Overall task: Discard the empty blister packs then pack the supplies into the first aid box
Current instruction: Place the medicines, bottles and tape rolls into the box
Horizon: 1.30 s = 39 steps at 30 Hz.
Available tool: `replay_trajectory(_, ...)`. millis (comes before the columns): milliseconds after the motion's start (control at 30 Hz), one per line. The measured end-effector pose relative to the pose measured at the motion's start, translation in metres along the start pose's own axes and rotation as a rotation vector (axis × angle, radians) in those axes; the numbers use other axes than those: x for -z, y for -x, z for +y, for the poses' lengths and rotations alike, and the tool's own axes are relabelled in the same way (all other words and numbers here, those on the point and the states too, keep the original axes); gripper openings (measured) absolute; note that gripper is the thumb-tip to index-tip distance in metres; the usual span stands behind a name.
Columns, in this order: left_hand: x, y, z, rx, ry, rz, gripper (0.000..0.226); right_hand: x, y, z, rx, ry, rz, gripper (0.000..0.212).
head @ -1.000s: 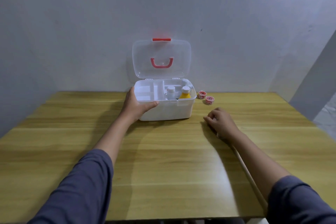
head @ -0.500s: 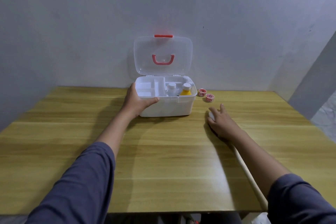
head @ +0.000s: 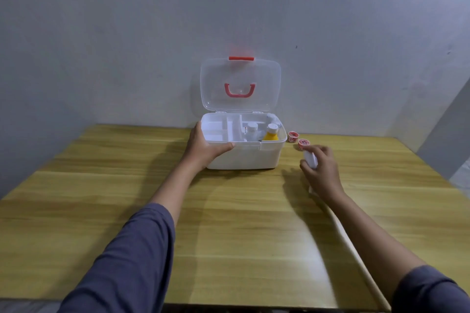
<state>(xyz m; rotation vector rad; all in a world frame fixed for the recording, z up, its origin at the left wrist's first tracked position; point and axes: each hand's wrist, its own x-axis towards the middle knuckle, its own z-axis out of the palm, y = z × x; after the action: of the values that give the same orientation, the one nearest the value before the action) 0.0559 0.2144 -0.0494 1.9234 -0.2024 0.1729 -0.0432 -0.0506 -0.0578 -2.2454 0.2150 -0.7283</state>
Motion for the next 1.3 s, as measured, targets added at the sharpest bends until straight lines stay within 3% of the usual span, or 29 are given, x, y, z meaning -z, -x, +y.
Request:
replay_trajectory(167, 0.000, 0.001, 0.002, -0.053, 0.029, 0.001, 0.096, 0.001, -0.040, -0.069, 0.172, -0.088, 0.073, 0.032)
replay_trajectory(267, 0.000, 0.001, 0.006, -0.097, 0.026, -0.004, 0.083, -0.016, -0.056, -0.118, 0.291, -0.081, -0.057, 0.034)
replay_trajectory(400, -0.003, 0.002, 0.002, -0.055, 0.020, 0.027, 0.102, -0.063, -0.063, -0.156, 0.403, 0.051, -0.344, 0.037)
replay_trajectory(500, -0.005, 0.001, 0.001, -0.038, -0.024, 0.038, 0.092, -0.091, -0.065, -0.155, 0.382, 0.172, -0.490, 0.038)
replay_trajectory(667, -0.004, 0.001, -0.007, -0.001, -0.017, 0.012, 0.095, -0.106, -0.065, -0.143, 0.295, 0.224, -0.618, 0.044)
replay_trajectory(900, -0.004, 0.006, 0.002, 0.021, 0.005, 0.021, 0.114, -0.106, -0.072, -0.143, 0.235, 0.166, -0.541, 0.031)
replay_trajectory(1067, -0.003, 0.006, 0.001, 0.012, 0.026, 0.017, 0.102, -0.107, -0.077, -0.146, 0.238, 0.159, -0.430, 0.034)
replay_trajectory(1300, -0.004, 0.007, 0.008, 0.033, 0.028, 0.018, 0.109, -0.087, -0.068, -0.141, 0.351, 0.344, -0.534, 0.039)
